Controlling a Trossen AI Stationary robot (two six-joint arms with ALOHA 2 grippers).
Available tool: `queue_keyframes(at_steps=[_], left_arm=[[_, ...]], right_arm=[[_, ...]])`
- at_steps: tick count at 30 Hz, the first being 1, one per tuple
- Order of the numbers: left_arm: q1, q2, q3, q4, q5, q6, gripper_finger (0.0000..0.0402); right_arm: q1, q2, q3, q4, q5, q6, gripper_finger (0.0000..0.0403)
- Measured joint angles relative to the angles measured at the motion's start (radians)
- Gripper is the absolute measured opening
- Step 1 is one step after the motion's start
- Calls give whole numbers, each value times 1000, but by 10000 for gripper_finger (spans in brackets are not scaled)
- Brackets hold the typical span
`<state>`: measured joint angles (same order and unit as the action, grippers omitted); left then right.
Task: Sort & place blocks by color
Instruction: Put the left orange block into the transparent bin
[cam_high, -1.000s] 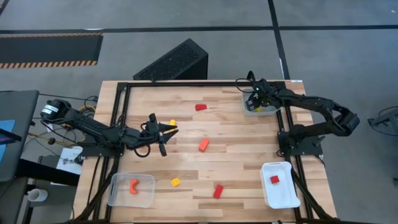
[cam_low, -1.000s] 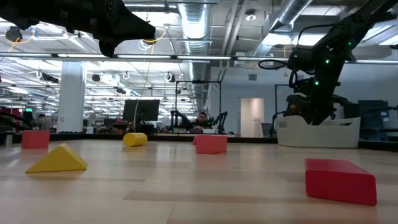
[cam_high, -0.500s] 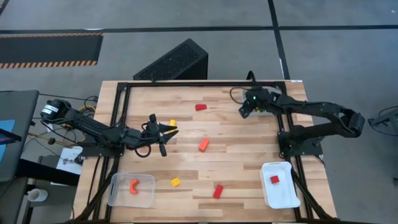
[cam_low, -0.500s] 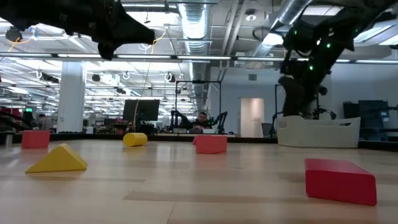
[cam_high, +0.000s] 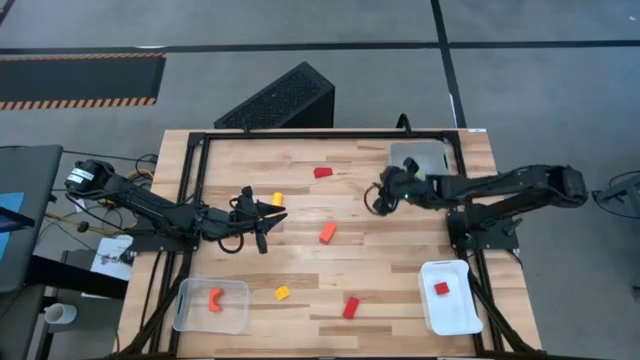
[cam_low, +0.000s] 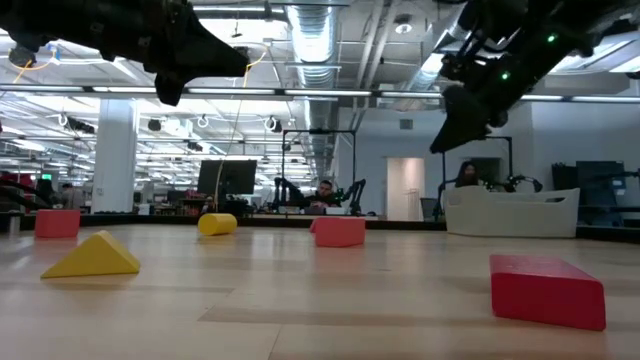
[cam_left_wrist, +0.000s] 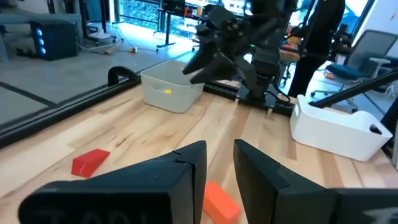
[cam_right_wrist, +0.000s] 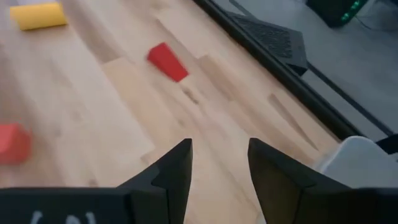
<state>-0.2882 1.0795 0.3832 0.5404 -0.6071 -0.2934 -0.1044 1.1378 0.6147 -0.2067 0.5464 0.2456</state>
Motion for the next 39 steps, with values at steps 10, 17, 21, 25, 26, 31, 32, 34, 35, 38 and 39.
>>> queue_keyframes(at_steps=[10,17,21,25,26,31,32,34,35,38,39], left_arm=[[0,0,0,13,0,-70,68],[0,0,0,35,-6,-71,68],[0,0,0,34,-8,-88,68],[0,0,0,34,-3,-105,68],[0,0,0,35,-2,-108,68],[0,-1,1,135,14,-156,68],[-1,-1,1,133,21,-117,68],[-2,1,1,120,15,-76,68],[-2,1,1,122,6,-74,68],[-2,0,1,120,3,-73,68],[-2,0,1,119,14,-72,68]], right_arm=[[176,15,0,9,63,-15,161],[183,32,1,24,63,-18,161],[179,59,0,28,59,-18,160],[179,85,0,31,58,-19,159],[178,90,0,32,58,-18,159],[174,95,0,72,55,15,155],[174,94,0,82,55,15,155],[174,89,0,98,55,16,153],[174,88,0,107,55,16,151],[178,89,0,119,54,16,148],[182,89,0,128,54,16,146]])
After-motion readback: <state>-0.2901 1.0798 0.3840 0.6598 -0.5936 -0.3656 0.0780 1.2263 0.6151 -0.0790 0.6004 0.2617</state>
